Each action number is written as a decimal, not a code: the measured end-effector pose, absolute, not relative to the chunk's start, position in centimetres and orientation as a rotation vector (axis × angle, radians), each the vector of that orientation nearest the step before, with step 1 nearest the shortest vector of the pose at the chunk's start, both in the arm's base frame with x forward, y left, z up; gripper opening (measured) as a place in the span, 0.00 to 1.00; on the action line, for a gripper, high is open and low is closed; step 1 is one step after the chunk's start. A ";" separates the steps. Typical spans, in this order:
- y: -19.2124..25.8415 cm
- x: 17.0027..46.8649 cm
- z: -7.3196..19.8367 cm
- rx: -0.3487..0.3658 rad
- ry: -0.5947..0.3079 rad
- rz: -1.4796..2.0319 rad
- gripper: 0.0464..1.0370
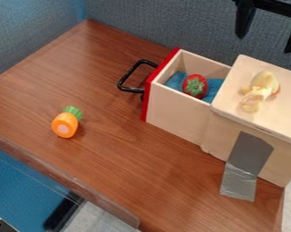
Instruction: Close the drawer
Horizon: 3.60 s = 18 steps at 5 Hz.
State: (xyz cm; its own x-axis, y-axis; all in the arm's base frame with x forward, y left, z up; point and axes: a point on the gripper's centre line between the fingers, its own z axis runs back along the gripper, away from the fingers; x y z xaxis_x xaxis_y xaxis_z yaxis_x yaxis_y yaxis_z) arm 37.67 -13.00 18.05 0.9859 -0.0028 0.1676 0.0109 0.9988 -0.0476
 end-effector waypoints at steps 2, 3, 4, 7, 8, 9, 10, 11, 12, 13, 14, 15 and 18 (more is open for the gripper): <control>-8.9 37.7 14.7 -0.007 -0.073 0.076 0.96; -2.6 37.6 14.3 0.013 -0.054 0.196 0.96; 1.2 37.2 13.4 0.024 -0.050 0.207 0.96; 8.6 38.0 5.6 0.049 -0.128 0.138 0.96; 9.1 38.6 3.0 0.068 -0.102 0.172 0.96; 8.4 39.6 1.1 0.064 -0.091 0.192 0.92; 7.6 40.6 0.8 0.057 -0.095 0.183 0.64; 6.4 40.8 0.9 0.060 -0.091 0.155 0.33; 4.6 41.5 1.4 0.046 -0.102 0.110 0.13; 1.4 42.1 1.9 0.005 -0.110 0.063 0.08; -0.7 42.4 2.3 -0.031 -0.116 0.038 0.07; -2.2 42.7 2.5 -0.043 -0.114 0.010 0.07; -6.1 42.4 2.0 -0.061 -0.077 -0.003 0.10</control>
State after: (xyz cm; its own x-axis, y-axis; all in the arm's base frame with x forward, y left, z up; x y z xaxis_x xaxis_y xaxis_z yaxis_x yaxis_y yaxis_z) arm 42.37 -6.10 2.03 0.9971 -0.0002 0.0766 0.0048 0.9982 -0.0604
